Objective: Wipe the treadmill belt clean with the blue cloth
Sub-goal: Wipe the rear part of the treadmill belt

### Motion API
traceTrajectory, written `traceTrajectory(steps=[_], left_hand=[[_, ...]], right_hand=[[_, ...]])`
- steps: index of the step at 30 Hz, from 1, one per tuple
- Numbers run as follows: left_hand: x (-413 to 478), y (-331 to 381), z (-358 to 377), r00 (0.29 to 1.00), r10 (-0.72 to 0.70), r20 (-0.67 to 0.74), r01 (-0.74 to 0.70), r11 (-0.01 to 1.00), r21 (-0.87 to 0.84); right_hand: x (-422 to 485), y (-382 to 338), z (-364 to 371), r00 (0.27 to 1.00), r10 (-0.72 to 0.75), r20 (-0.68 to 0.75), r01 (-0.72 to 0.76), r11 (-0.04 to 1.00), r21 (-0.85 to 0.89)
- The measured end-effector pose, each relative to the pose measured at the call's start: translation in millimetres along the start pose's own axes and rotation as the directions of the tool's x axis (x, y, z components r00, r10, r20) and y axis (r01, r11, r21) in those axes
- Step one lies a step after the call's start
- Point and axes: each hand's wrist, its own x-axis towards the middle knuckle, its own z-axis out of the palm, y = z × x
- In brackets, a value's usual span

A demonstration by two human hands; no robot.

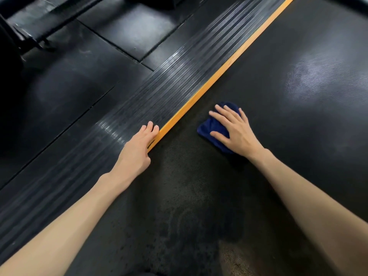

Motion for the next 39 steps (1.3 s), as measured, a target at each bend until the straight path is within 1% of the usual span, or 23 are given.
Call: traceTrajectory(steps=[2, 5, 7, 9, 11, 12, 14, 17, 19, 20, 21, 22, 24, 26, 27, 28, 29, 31, 33, 35, 36, 37, 39], left_hand=[[-0.8, 0.0, 0.2, 1.000, -0.003, 0.001, 0.003, 1.000, -0.007], [0.3, 0.5, -1.0, 1.000, 0.007, 0.014, -0.007, 1.000, 0.004], [1.9, 0.1, -1.4, 1.000, 0.012, 0.017, -0.012, 1.000, 0.011], [1.9, -1.1, -0.5, 1.000, 0.005, 0.013, -0.005, 1.000, 0.007], [0.5, -1.9, 1.6, 1.000, -0.001, -0.002, 0.001, 1.000, 0.003], [-0.1, -2.6, 2.7, 1.000, 0.000, -0.014, 0.000, 1.000, -0.003], [0.1, -3.5, 4.3, 1.000, 0.004, -0.025, -0.005, 1.000, -0.013], [1.3, -7.1, 6.9, 0.999, 0.015, -0.029, -0.015, 1.000, -0.001], [2.5, -9.9, 8.3, 0.999, 0.030, -0.040, -0.030, 1.000, 0.004], [3.1, -11.1, 8.7, 0.999, 0.034, -0.040, -0.034, 0.999, 0.000], [3.5, -12.2, 9.1, 0.999, 0.036, -0.037, -0.036, 0.999, -0.004], [3.8, -13.0, 9.5, 0.999, 0.039, -0.032, -0.039, 0.999, -0.009], [4.1, -12.5, 8.9, 0.999, 0.041, -0.022, -0.041, 0.999, -0.005], [4.2, -11.6, 7.3, 0.999, 0.043, -0.017, -0.043, 0.999, 0.009], [3.8, -10.9, 7.1, 0.999, 0.042, -0.015, -0.042, 0.999, 0.012], [3.8, -10.5, 7.3, 0.999, 0.041, -0.015, -0.040, 0.999, 0.015], [3.7, -9.7, 7.5, 0.999, 0.035, -0.015, -0.035, 0.999, 0.019], [5.2, -9.3, 7.3, 1.000, 0.026, -0.014, -0.026, 0.999, 0.036], [7.9, -7.2, 6.2, 0.999, 0.026, -0.019, -0.025, 0.998, 0.062], [10.1, -1.0, 3.2, 0.998, 0.007, -0.058, -0.003, 0.998, 0.065], [12.1, 3.9, 2.1, 0.994, 0.021, -0.105, -0.014, 0.998, 0.068], [14.6, 10.5, 1.6, 0.984, 0.068, -0.163, -0.056, 0.995, 0.079], [24.7, 28.0, 4.2, 0.948, 0.207, -0.241, -0.201, 0.978, 0.052]], right_hand=[[-3.5, -0.3, 3.6, 0.998, -0.031, -0.048, 0.034, 0.998, 0.060], [1.1, 8.0, -2.5, 0.995, -0.064, -0.076, 0.071, 0.993, 0.091], [1.6, 8.2, 0.0, 0.989, -0.057, -0.137, 0.072, 0.991, 0.110], [-0.8, -0.6, 6.8, 0.971, 0.049, -0.234, -0.014, 0.989, 0.148], [-8.0, -18.6, 16.2, 0.931, 0.167, -0.326, -0.112, 0.977, 0.180], [-13.3, -31.6, 22.2, 0.918, 0.179, -0.353, -0.118, 0.975, 0.186], [-26.9, -61.5, 36.9, 0.931, 0.101, -0.350, -0.029, 0.979, 0.203], [-50.1, -100.7, 58.6, 0.950, -0.182, -0.253, 0.246, 0.937, 0.250], [-41.6, -90.3, 56.3, 0.908, -0.385, -0.164, 0.414, 0.883, 0.220], [-31.4, -76.0, 50.5, 0.891, -0.427, -0.152, 0.450, 0.872, 0.193], [-20.1, -58.5, 43.1, 0.897, -0.405, -0.176, 0.431, 0.890, 0.151], [-8.2, -38.3, 32.6, 0.924, -0.313, -0.217, 0.341, 0.934, 0.103], [9.7, -2.5, 8.2, 0.955, -0.004, -0.298, 0.034, 0.995, 0.098], [19.8, 11.7, -1.3, 0.880, 0.337, -0.336, -0.286, 0.939, 0.192], [23.0, 6.5, 1.6, 0.831, 0.439, -0.341, -0.388, 0.897, 0.212], [23.7, -5.6, 6.9, 0.803, 0.471, -0.365, -0.415, 0.882, 0.224], [21.1, -22.1, 14.5, 0.804, 0.445, -0.396, -0.380, 0.895, 0.235], [7.5, -61.6, 29.9, 0.855, 0.339, -0.392, -0.259, 0.935, 0.242], [-8.1, -87.2, 33.2, 0.920, 0.243, -0.306, -0.169, 0.953, 0.250], [-17.1, -92.4, 22.9, 0.954, 0.201, -0.222, -0.125, 0.940, 0.316], [-18.4, -90.5, 15.3, 0.950, 0.236, -0.205, -0.148, 0.917, 0.370], [-19.0, -86.5, 8.5, 0.926, 0.321, -0.198, -0.220, 0.887, 0.407], [-21.5, -78.3, -4.7, 0.817, 0.563, -0.126, -0.484, 0.788, 0.381]])
